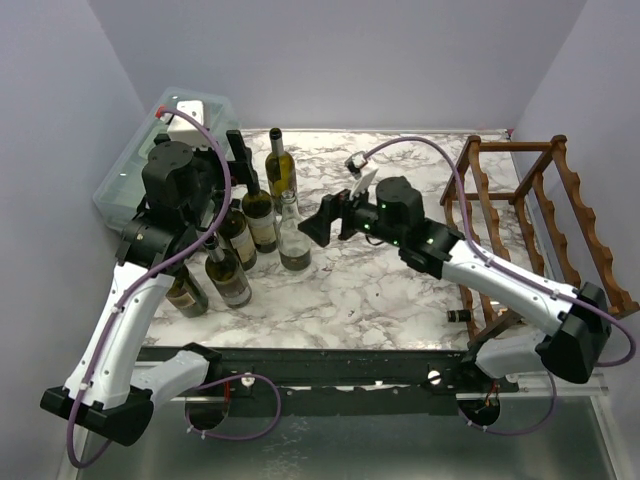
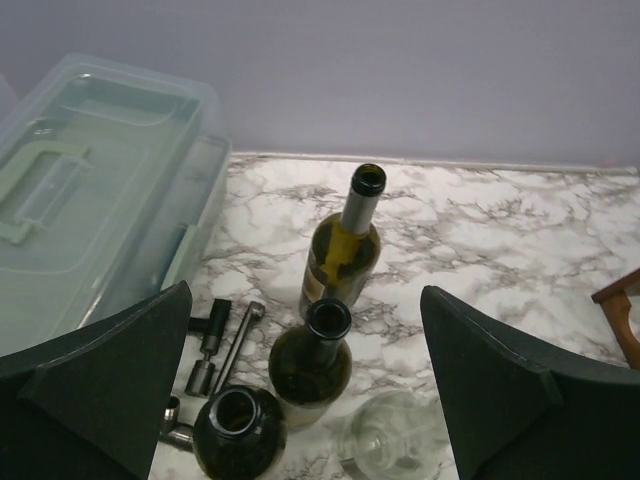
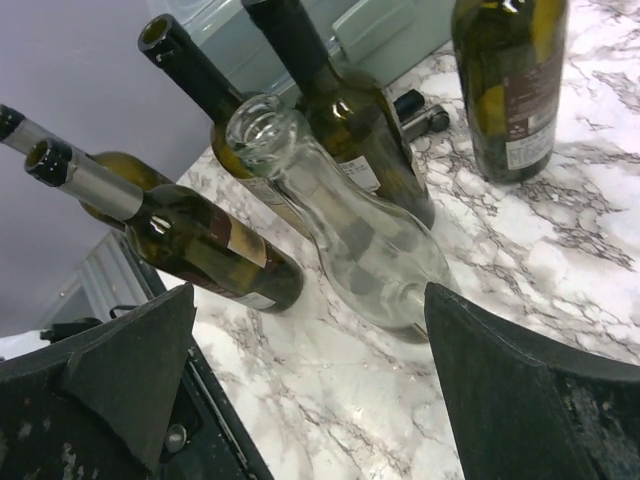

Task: Put the wine bottle on the wine rack

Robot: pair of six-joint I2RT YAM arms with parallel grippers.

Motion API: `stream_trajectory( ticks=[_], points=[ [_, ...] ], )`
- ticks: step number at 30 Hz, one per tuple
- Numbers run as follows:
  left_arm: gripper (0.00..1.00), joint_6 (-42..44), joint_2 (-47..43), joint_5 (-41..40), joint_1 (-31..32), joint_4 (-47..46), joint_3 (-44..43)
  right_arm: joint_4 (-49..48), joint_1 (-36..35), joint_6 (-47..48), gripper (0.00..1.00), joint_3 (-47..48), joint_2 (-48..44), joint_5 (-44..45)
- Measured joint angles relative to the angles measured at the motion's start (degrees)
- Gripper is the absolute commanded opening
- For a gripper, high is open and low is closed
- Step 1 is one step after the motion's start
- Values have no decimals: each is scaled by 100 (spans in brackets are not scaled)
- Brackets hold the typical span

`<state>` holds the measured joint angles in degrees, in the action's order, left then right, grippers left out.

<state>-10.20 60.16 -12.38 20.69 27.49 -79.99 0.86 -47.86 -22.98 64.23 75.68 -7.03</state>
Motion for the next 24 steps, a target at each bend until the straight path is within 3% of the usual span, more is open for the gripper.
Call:
stream_trajectory(
  ticks=[12,24],
  points=[
    [99,-459,-376,-2074,-39,-225,468,-356,-1043,358,92,697,1320,1679],
    [99,-190,-1049,-2288,-96,-1049,1207,-334,-1016,361,78,1281,1812,2520]
  ],
)
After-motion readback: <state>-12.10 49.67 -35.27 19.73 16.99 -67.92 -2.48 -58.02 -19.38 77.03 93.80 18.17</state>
